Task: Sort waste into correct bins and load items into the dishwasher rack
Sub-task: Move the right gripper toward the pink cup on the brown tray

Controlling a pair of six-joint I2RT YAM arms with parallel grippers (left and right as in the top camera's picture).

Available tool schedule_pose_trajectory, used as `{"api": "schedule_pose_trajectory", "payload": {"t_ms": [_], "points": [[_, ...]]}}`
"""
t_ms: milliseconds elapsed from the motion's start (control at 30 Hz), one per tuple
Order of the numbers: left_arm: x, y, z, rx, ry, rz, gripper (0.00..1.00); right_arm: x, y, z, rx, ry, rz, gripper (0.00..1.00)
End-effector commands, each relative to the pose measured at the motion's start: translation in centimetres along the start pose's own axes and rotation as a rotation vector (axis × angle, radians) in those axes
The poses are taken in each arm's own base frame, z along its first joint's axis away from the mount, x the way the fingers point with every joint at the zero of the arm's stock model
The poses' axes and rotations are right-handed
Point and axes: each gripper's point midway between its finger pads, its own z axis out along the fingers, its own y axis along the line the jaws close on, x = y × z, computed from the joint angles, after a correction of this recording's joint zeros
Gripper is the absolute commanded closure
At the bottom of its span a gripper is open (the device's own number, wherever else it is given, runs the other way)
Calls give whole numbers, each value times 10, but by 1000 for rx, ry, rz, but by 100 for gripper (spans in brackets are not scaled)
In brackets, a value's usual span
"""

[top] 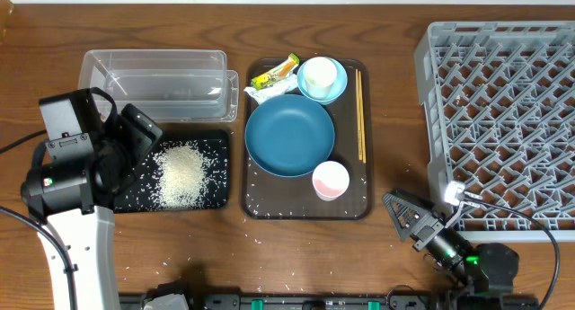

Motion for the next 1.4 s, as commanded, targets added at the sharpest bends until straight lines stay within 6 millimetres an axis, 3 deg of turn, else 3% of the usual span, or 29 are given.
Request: {"api": "schedule_pose_trajectory", "payload": {"t_ms": [0,133,433,633,767,900,1000,1167,1367], "points": [[-6,-1,-4,-1,-18,-5,9,-1,17,0,-67,8,15,1],[-6,-1,-4,-1,-18,-5,9,-14,46,-4,-150,-44,-72,1],[-6,-1,-4,-1,-18,-5,9,-29,81,-4,-164,-50,-193,1],[-6,-1,-4,-1,-18,-5,9,-50,98,10,-71,16,-305,1],[-6,-1,-4,-1,-18,-5,9,-66,90,22,75,96,-359,1],[-6,-1,-4,-1,-18,-5,9,-80,60,26,334,173,-366,1],[-6,-1,-4,-1,-18,-5,9,-80,49,26,484,253,-369,1],[-6,-1,-4,-1,-18,-5,9,-64,48,38,621,379,-435,1],[-6,-1,-4,-1,-18,-5,9,-23,37,63,763,452,-502,1]]}}
